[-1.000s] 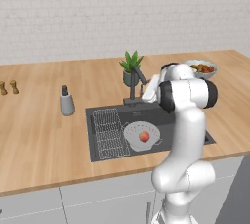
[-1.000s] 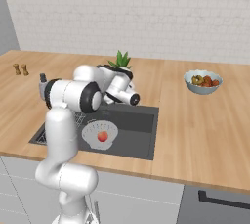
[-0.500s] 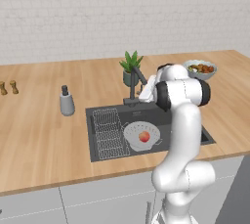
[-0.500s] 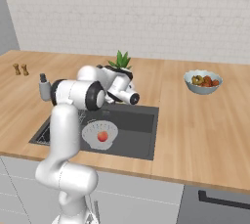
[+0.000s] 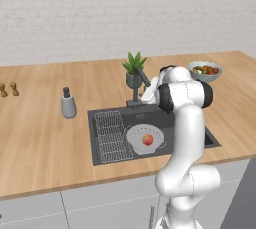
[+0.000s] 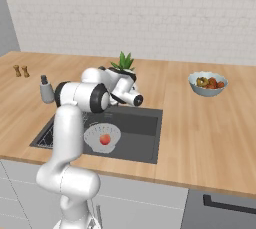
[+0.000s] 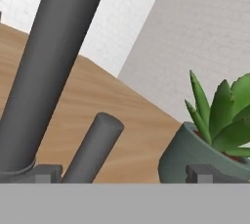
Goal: Put the colander in the sink, put the peach in the colander, and turn on the sink faucet and pour water over the colander.
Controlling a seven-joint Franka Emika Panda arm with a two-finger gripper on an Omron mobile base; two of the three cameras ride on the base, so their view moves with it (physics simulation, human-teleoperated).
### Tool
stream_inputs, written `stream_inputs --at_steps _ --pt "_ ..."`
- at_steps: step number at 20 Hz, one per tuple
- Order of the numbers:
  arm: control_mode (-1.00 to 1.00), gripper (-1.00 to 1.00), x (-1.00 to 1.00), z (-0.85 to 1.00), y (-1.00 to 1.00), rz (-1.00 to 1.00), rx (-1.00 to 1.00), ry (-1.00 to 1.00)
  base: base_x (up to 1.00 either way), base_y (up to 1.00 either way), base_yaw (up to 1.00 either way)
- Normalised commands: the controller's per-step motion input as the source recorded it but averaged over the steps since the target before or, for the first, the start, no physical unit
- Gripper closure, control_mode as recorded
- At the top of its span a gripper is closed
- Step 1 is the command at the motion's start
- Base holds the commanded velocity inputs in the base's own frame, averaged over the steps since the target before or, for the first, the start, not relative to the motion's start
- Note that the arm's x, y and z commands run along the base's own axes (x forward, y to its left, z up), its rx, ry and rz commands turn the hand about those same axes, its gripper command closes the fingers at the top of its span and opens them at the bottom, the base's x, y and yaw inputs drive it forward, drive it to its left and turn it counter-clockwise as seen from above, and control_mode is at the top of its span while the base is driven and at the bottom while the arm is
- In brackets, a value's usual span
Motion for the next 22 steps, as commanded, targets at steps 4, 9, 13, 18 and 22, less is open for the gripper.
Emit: stream_inputs --at_steps 4,9,13,18,22 --pt "-1.0 -1.0 0.05 0.09 0.07 0.0 0.0 0.0 0.0 0.0 0.0" --pt "-1.0 -1.0 0.04 0.12 0.05 0.0 0.0 0.0 0.0 0.0 0.0" --pt "-1.0 -1.0 0.03 0.1 0.04 0.0 0.0 0.0 0.0 0.0 0.0" --pt "-1.0 -1.0 0.09 0.05 0.04 0.0 0.0 0.0 0.0 0.0 0.0" --pt "-1.0 1.0 0.22 0.01 0.19 0.0 0.0 0.0 0.0 0.0 0.0"
